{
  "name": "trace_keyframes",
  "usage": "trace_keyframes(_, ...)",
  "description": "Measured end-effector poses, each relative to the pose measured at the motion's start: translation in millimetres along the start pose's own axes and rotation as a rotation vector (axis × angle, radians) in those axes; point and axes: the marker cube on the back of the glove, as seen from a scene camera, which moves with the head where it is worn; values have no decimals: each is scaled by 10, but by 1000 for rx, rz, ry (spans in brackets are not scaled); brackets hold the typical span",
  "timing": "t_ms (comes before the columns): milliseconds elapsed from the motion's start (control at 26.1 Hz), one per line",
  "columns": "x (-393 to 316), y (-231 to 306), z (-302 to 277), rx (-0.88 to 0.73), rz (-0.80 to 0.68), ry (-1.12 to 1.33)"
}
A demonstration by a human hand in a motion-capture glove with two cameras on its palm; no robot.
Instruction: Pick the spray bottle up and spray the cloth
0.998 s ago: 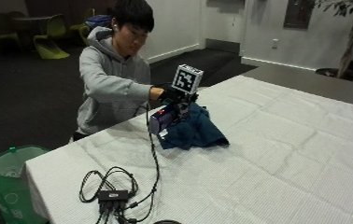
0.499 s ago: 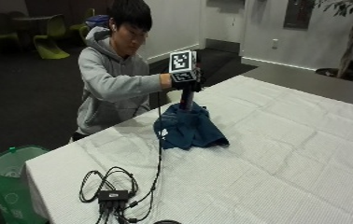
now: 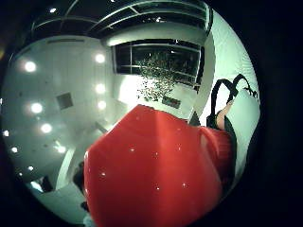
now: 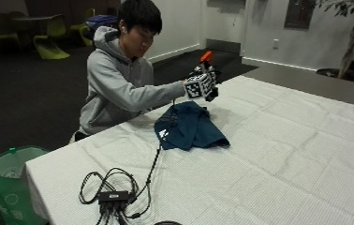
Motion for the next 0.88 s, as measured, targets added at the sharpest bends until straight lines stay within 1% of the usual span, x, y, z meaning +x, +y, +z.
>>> trace_keyframes(77,130,33,185,-7,-12,9)
trace_keyframes(154,279,103,354,-56,-11,37)
trace_keyframes(230,455,276,422,-200,-4,104)
trace_keyframes(307,646,513,373,-415,-4,210)
trace_keyframes(345,722,597,349,-495,-6,253)
trace_keyframes(422,801,657,349,-560,-9,291)
trace_keyframes(461,805,626,375,-546,-10,290)
trace_keyframes(576,744,367,507,-398,-21,274)
trace_keyframes(729,666,303,442,-400,-27,329)
trace_keyframes(883,475,362,235,-370,-7,321)
